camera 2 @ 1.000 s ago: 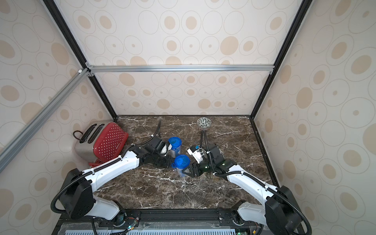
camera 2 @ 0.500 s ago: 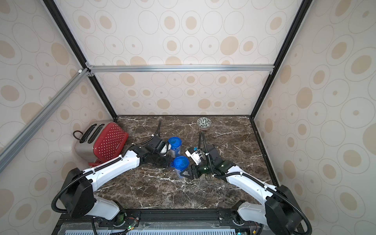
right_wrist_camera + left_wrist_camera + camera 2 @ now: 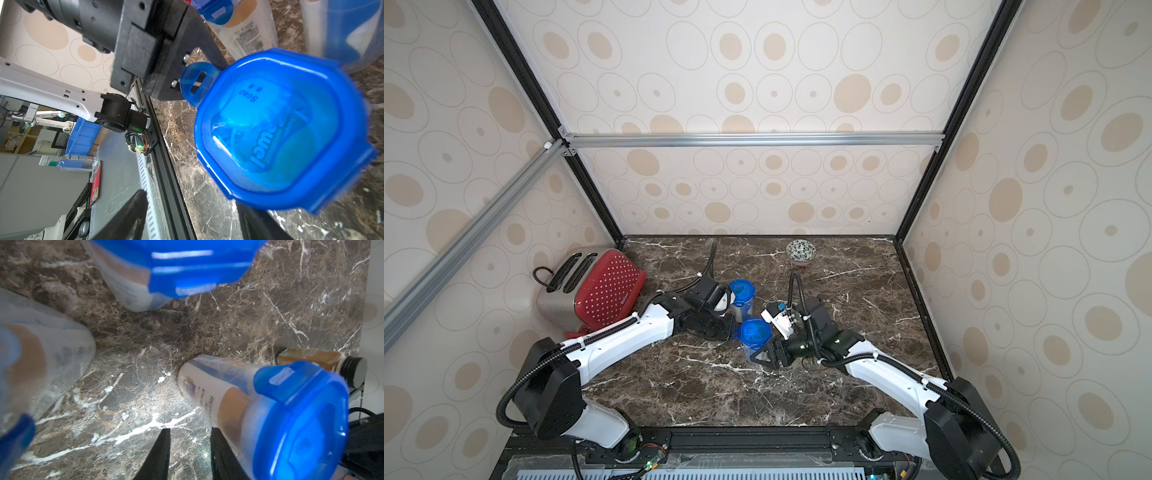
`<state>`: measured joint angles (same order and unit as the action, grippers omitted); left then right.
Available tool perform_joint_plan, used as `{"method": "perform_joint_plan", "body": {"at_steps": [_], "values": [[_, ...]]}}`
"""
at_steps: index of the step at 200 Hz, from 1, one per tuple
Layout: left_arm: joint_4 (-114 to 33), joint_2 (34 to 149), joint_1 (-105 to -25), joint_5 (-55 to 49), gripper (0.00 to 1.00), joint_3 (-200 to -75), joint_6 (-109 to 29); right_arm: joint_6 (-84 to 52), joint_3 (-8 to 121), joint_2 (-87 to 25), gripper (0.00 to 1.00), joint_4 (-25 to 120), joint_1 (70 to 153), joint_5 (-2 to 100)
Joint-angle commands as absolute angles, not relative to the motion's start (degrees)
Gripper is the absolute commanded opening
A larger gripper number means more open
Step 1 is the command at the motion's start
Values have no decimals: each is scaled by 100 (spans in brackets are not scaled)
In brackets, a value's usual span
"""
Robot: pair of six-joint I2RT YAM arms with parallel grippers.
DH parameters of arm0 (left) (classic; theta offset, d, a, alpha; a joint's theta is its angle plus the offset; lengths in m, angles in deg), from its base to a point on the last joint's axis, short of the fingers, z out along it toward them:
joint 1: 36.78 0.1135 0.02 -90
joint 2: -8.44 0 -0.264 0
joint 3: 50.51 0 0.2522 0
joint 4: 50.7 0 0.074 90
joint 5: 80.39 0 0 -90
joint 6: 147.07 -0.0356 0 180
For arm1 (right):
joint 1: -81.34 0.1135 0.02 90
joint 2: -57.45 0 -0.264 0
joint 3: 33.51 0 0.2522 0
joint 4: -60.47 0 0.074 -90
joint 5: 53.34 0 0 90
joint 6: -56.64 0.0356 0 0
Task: Take out toiletry kits
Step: Adjust the container at the center of the board.
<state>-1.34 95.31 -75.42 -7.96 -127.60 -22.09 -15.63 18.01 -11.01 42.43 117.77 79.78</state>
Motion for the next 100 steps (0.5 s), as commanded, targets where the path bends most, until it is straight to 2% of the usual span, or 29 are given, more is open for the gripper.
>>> {"method": "perform_joint_plan", "body": {"at_steps": [1,100], "values": [[153,9603,-7549,-710,35,-12966,-2343,-1573,1765,-1078,71,4472,11861,8140],[1263,8497,-7497,-266,38,-12941,-2411,-1723,1726,-900,78,4099,11866,7474]]}}
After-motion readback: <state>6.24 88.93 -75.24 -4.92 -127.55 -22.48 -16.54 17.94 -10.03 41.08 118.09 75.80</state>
